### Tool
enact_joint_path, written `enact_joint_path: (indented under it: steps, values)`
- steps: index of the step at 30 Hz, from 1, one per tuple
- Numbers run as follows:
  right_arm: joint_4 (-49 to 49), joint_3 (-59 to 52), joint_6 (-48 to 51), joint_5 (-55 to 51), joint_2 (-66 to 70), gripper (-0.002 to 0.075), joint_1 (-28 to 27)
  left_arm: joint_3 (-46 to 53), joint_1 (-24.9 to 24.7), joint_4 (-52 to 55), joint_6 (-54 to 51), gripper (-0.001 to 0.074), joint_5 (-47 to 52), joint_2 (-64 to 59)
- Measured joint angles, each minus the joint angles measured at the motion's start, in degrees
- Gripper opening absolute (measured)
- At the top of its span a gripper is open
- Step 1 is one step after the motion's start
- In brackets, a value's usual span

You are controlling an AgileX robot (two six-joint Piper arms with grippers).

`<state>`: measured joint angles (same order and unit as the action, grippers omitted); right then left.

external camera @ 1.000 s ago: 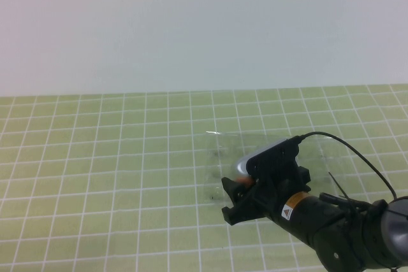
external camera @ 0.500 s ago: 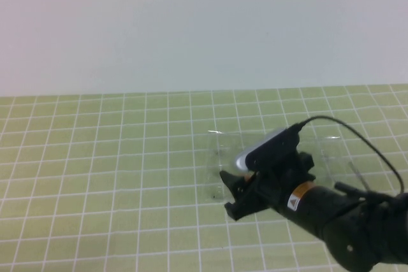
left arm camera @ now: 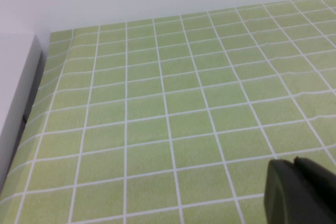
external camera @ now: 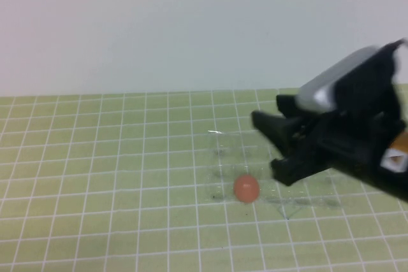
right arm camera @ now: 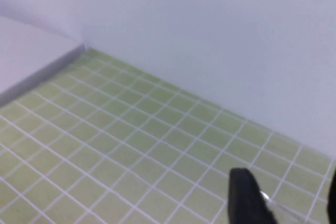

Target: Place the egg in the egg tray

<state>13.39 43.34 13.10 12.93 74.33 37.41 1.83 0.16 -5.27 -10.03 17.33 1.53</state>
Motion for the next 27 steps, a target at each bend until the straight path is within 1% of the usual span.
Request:
enact_joint_path:
  steps: [1, 3, 5, 6, 8, 11, 13, 22, 27]
  values:
    - [0.00, 0.00, 0.00, -1.46, -2.18, 0.0311, 0.00, 0.00, 0.00, 0.00, 0.00, 0.0000, 0.00, 0.00]
    - [0.00, 0.00, 0.00, -4.21, -6.94, 0.0188, 0.00, 0.00, 0.00, 0.00, 0.00, 0.0000, 0.00, 0.00]
    - [0.00, 0.00, 0.00, -7.74, -10.94, 0.0089, 0.00, 0.00, 0.00, 0.00, 0.00, 0.0000, 0.00, 0.00]
    - [0.00, 0.00, 0.00, -10.29, -12.81, 0.0057, 0.00, 0.00, 0.00, 0.00, 0.00, 0.0000, 0.00, 0.00]
    - [-0.05, 0.00, 0.00, -15.56, -16.06, 0.0025, 0.00, 0.00, 0.00, 0.00, 0.00, 0.0000, 0.00, 0.00]
    - [-0.14, -0.14, 0.00, -22.79, -20.27, 0.0006, 0.00, 0.00, 0.00, 0.00, 0.00, 0.0000, 0.00, 0.00]
    - [-0.39, -0.27, 0.00, -25.45, -22.47, 0.0003, 0.00, 0.00, 0.00, 0.00, 0.00, 0.0000, 0.00, 0.00]
    - [-4.11, -0.53, 0.00, -29.73, -31.28, -0.0001, 0.00, 0.00, 0.00, 0.00, 0.00, 0.0000, 0.00, 0.00]
    - [-5.41, -0.68, 0.00, -34.05, -37.01, -0.0001, -0.12, 0.00, 0.00, 0.00, 0.00, 0.0000, 0.00, 0.00]
